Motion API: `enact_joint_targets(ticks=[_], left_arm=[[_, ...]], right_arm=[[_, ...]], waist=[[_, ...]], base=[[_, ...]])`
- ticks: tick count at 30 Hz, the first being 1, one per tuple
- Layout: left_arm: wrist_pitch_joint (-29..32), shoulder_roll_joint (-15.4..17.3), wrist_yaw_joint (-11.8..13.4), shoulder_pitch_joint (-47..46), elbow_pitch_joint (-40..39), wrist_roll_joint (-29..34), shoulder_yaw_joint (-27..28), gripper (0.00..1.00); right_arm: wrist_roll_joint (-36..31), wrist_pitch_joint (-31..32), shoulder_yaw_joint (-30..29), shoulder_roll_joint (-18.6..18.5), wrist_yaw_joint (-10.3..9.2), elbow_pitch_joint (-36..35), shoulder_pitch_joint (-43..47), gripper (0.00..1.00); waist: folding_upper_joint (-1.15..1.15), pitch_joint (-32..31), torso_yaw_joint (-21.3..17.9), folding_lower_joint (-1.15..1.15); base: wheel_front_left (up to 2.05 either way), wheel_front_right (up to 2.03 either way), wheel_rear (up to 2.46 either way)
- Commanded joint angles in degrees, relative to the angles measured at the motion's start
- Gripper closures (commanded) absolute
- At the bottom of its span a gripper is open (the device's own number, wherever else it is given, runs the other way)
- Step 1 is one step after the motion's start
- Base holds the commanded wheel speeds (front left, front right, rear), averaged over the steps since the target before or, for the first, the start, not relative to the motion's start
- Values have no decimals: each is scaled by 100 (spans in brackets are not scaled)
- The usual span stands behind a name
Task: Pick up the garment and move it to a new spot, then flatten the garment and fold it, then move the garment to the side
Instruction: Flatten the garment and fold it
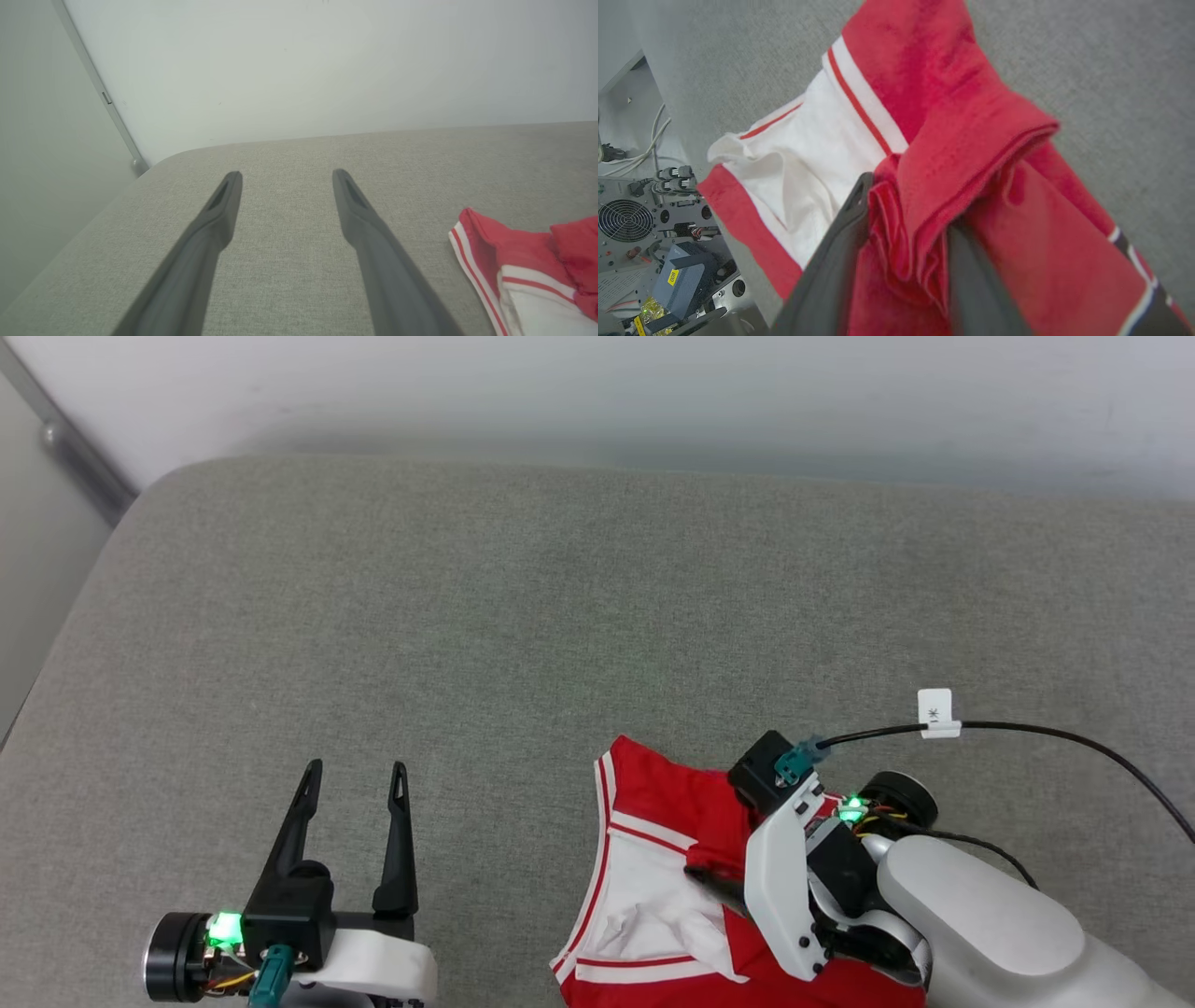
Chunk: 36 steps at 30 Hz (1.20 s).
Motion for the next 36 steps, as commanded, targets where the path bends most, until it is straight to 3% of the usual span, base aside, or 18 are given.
enact_joint_targets(ticks=[1,4,8,12,17,18,27,36], left_arm=[[-13,2,-14,63,11,28,24,0],[-12,22,-25,126,19,55,55,0],[-12,35,-7,269,-7,37,112,0],[-12,52,-33,412,-46,22,156,0],[-12,49,-43,534,-74,28,184,0],[-12,49,-43,534,-74,28,184,0],[-12,36,-70,692,-127,33,224,0],[-12,3,-121,765,-153,15,209,0]], right_arm=[[27,-182,7,-92,-2,-90,-89,0],[-22,-713,-63,-288,-2,-358,-117,0],[-248,-1567,-596,-473,-2,-648,-31,0],[-820,-2583,-1542,-540,-2,-711,219,0],[-1718,-3630,-2968,-318,-2,-625,816,0],[-1718,-3630,-2968,-318,-2,-625,816,0],[-3118,-4041,-5032,500,-2,-1281,2321,0],[-3657,-4038,-5855,1347,-2,-2256,3779,0]], waist=[[0,-97,-52,-1],[0,-260,-132,-1],[0,-470,-268,-1],[0,-625,-384,-1],[0,-742,-464,-1],[0,-742,-464,-1],[0,-827,-538,-1],[0,-859,-532,-1]], base=[[0,0,0],[0,0,0],[0,0,0],[0,0,0],[0,0,0],[0,0,0],[0,0,0],[0,0,0]])
